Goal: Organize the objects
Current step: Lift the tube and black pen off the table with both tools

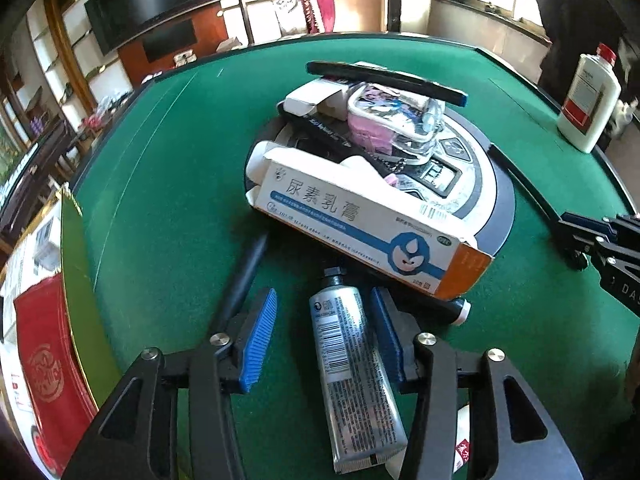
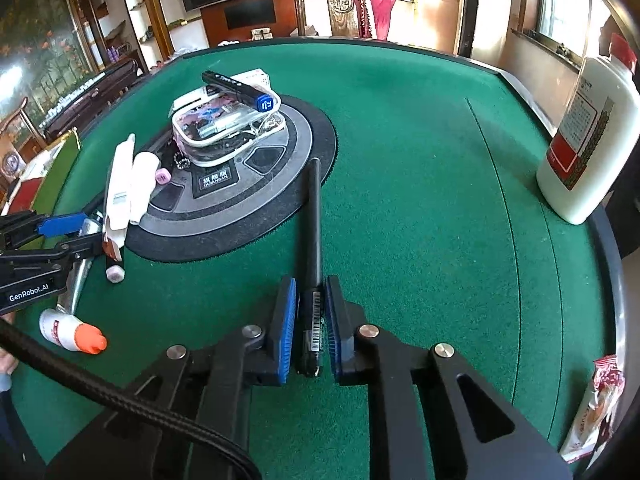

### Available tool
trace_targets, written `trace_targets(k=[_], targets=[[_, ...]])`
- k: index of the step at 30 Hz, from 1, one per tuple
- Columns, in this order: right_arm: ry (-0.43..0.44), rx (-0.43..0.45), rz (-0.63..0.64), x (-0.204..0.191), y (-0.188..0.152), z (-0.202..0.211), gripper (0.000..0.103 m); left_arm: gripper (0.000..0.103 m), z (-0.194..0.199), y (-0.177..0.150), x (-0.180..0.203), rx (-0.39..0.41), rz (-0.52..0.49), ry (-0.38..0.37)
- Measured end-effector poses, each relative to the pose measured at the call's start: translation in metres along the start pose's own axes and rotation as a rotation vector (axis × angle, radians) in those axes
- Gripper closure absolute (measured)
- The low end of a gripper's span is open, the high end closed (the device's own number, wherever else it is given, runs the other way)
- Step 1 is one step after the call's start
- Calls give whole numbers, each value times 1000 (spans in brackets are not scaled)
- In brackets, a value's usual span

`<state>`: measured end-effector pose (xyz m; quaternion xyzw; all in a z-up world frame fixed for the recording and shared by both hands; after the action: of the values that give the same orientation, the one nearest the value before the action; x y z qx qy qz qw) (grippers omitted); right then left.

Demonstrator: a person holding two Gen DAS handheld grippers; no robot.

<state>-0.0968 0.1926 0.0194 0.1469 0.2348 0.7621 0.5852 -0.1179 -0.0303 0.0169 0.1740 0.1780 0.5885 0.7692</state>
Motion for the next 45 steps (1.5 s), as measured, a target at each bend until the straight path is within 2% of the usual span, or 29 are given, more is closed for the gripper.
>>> trace_targets(k=[1, 2, 4, 7, 10, 11, 12, 13, 17, 21, 22, 24, 25, 28, 33, 35, 38, 40, 41, 42, 43, 45], targets=[[-13, -1, 13, -2, -1, 0, 91, 74, 0, 0, 1, 3, -5, -12], [-24, 0, 24, -4, -1, 0, 90, 77, 1, -1, 3, 7, -13, -22], [-32, 6, 26, -6, -1, -1, 88, 77, 2, -2, 7, 25, -40, 7], [-59, 10, 47, -11, -2, -1, 79, 77, 1, -3, 4, 33, -16, -10], [-109, -6, -12, -2, -1, -3, 47, 77, 0, -2, -3, 34, 5, -43], [-103, -22, -42, 3, -1, -5, 21, 77, 0, -2, -5, 35, 9, -49], [-84, -28, -64, 6, -1, -7, 15, 77, -1, -2, -5, 37, 4, -49], [-93, -33, -59, 5, 0, -7, 14, 77, -1, -2, -5, 39, 3, -47], [-105, -45, -57, -1, 1, -9, 15, 77, 1, -5, -4, 46, 6, -51], [-70, -19, -101, 6, 0, -5, 17, 77, 3, -8, -6, 50, 9, -58], [-59, 3, -111, 7, -2, -2, 21, 77, 2, -7, -6, 51, 9, -57], [-60, 58, -107, 6, -4, 7, 54, 77, 3, -8, -6, 52, 5, -57], [-65, 71, -100, 5, -3, 10, 58, 77, 3, -8, -7, 52, 6, -57], [-14, 97, -110, 4, -4, 14, 59, 77, 4, -9, -6, 53, 3, -54], [38, 27, -89, -2, -3, 2, 58, 71, 3, -10, -5, 54, 12, -39], [7, 15, -60, -7, -4, 2, 58, 62, 2, -10, -7, 53, 22, -27], [-14, 2, -46, -11, -4, 1, 58, 57, 0, -9, -12, 46, 42, -28], [-53, 1, -15, -15, -6, 1, 73, 57, 0, -9, -12, 45, 41, -25], [-68, 4, -4, -16, -6, 1, 91, 59, 1, -9, -11, 49, 37, -16], [-62, 3, -1, -17, -6, 1, 91, 63, 2, -10, -8, 55, 27, -19], [-61, 3, 4, -18, -6, 1, 91, 79, 2, -11, -4, 58, 8, -42], [-45, 10, 0, -21, -7, 2, 91, 82, 3, -11, 0, 64, -9, -32]])
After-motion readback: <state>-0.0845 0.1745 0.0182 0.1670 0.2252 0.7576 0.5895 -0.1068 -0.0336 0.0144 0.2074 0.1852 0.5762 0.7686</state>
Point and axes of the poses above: each gripper's, at about its wrist camera, not at the fingertips, and z roughly against the way its jaws point, x to its right, y to its top, the point moved 1 cm from there along -z, roughly the way its jaws point, and after that the axes turned 3 degrees about -x, right-handed, at the moved point
